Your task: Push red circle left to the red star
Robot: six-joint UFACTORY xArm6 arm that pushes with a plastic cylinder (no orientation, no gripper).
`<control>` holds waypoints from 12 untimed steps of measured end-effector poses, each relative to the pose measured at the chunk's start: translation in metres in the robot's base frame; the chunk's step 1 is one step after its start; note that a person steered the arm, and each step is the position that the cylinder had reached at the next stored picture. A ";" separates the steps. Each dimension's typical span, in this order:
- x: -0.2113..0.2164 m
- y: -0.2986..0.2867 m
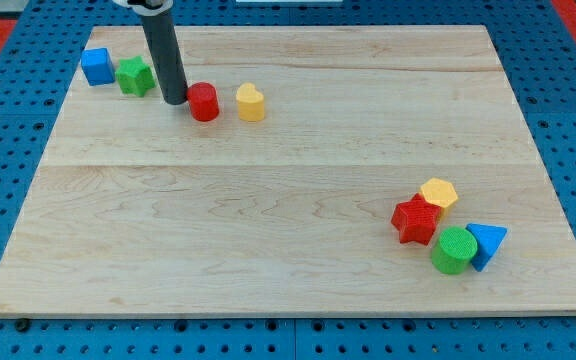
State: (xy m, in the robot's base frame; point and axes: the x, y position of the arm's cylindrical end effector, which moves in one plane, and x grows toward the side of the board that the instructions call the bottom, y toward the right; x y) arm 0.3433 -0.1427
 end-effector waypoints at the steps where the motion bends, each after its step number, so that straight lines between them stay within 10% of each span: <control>1: 0.001 0.031; 4: 0.007 0.164; 10: 0.145 0.154; 12: 0.094 0.168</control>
State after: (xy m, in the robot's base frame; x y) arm 0.4370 0.0254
